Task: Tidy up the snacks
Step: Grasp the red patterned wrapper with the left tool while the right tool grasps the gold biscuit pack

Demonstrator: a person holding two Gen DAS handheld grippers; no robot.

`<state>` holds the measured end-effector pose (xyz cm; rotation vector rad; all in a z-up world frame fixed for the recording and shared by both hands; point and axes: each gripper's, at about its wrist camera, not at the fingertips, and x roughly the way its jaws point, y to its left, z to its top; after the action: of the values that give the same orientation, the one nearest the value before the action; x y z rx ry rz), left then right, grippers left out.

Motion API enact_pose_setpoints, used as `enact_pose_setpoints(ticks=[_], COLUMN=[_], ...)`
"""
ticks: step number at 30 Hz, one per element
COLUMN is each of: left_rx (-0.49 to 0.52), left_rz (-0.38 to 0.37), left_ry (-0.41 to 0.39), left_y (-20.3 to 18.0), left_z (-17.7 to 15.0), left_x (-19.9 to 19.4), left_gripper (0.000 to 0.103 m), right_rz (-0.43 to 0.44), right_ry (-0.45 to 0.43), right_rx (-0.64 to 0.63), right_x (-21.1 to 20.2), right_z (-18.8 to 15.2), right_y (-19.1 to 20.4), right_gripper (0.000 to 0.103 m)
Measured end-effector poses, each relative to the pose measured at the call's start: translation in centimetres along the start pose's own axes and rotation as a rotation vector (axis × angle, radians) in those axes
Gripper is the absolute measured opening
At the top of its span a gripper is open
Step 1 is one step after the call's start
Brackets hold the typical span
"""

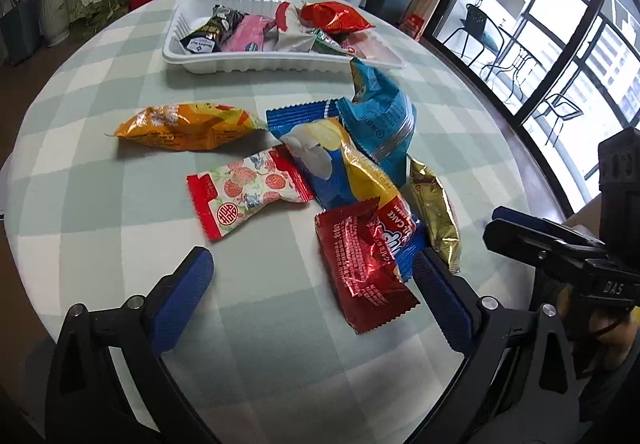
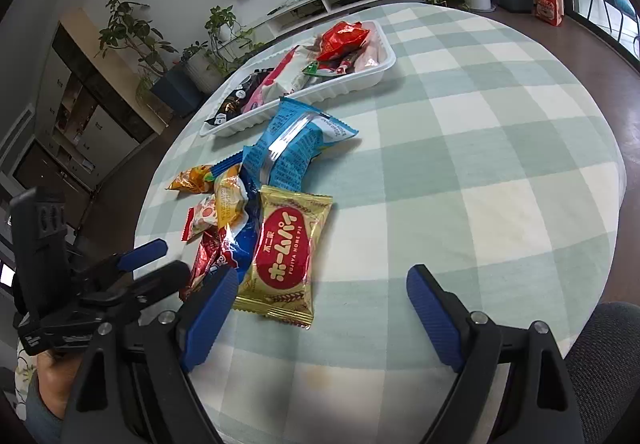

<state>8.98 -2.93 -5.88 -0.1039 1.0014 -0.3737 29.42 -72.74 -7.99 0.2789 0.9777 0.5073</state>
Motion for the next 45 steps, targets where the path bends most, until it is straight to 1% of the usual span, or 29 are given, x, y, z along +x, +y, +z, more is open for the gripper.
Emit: enact_pose_setpoints(ticks=[1, 2, 4, 6, 10, 14, 16, 17, 18, 19, 20, 21, 22, 29, 32, 33, 35, 36, 41, 44, 45], left_rx=[-0.01, -0.019, -0.026, -0.032, -0.035, -0.009, 0.008, 0.013, 0.016, 0.019, 0.019, 0.016, 0.016, 0.048, 0.067, 0.074, 0.085, 0.086, 0.097, 0.083, 0.076], left_rz=[-0.003, -0.003, -0.003, -0.002, 0.006, 0.012, 0.023, 0.025, 0.029, 0.035, 0.039, 0.042, 0.05, 0.091, 0.096, 0.091, 0.08, 0.074, 0.048, 0.023, 0.011], left_ry=[0.005, 0.001, -0.007, -0.007, -0.005, 0.007, 0.014, 0.017, 0.02, 0.022, 0.022, 0.024, 0.027, 0.042, 0.044, 0.044, 0.045, 0.045, 0.041, 0.033, 0.03], left_y=[0.3, 0.7, 1.3, 1.9, 2.6, 1.9, 1.4, 1.2, 1.1, 1.0, 1.0, 1.1, 1.1, 0.6, 0.5, 0.5, 0.6, 0.7, 1.1, 1.5, 1.7], left_z=[-0.2, -0.3, -0.4, -0.4, -0.4, -0.5, -0.5, -0.4, -0.4, -0.3, -0.3, -0.2, -0.2, 0.1, 0.2, 0.1, 0.0, -0.1, -0.9, -1.4, -1.5], left_x=[0.3, 0.3, 0.0, -0.2, -0.6, -0.4, -0.2, -0.1, 0.0, 0.1, 0.1, 0.2, 0.2, 0.6, 0.8, 0.8, 0.7, 0.6, 0.0, -0.4, -0.6], left_gripper=[0.087, 0.084, 0.076, 0.072, 0.07, 0.07, 0.066, 0.066, 0.062, 0.051, 0.046, 0.037, 0.035, 0.035, 0.035, 0.034, 0.027, 0.026, 0.023, 0.022, 0.02], right_rz=[-0.003, -0.004, -0.004, -0.004, -0.001, -0.004, -0.01, -0.016, -0.021, -0.026, -0.028, -0.028, -0.027, -0.025, -0.025, -0.025, -0.026, -0.03, -0.043, -0.054, -0.054], right_ry=[-0.004, -0.007, -0.01, -0.011, -0.01, -0.011, -0.015, -0.02, -0.024, -0.026, -0.027, -0.029, -0.029, -0.023, -0.024, -0.024, -0.021, -0.019, -0.023, -0.014, -0.012], right_rx=[-0.004, -0.003, 0.003, 0.006, 0.002, -0.007, -0.016, -0.02, -0.024, -0.028, -0.028, -0.029, -0.03, -0.033, -0.032, -0.033, -0.039, -0.043, -0.076, -0.09, -0.092], right_x=[-0.1, -0.2, -0.3, -0.3, -0.2, -0.1, -0.2, -0.3, -0.3, -0.4, -0.4, -0.4, -0.3, -0.1, 0.0, 0.0, 0.1, 0.1, 0.0, 0.2, 0.2], right_z=[0.0, 0.0, 0.0, 0.1, 0.0, -0.1, -0.1, 0.0, 0.0, 0.0, 0.0, 0.0, 0.0, -0.2, -0.2, -0.2, -0.3, -0.3, -0.3, -0.2, -0.1], right_y=[0.0, 0.0, -0.2, -0.3, -0.2, 0.1, 0.2, 0.2, 0.3, 0.3, 0.3, 0.3, 0.3, 0.2, 0.2, 0.2, 0.3, 0.3, 1.0, 1.6, 1.7], right_gripper=[0.089, 0.089, 0.089, 0.089, 0.089, 0.089, 0.089, 0.089, 0.089, 0.089, 0.089, 0.089, 0.089, 0.089, 0.088, 0.088, 0.085, 0.085, 0.083, 0.081, 0.081])
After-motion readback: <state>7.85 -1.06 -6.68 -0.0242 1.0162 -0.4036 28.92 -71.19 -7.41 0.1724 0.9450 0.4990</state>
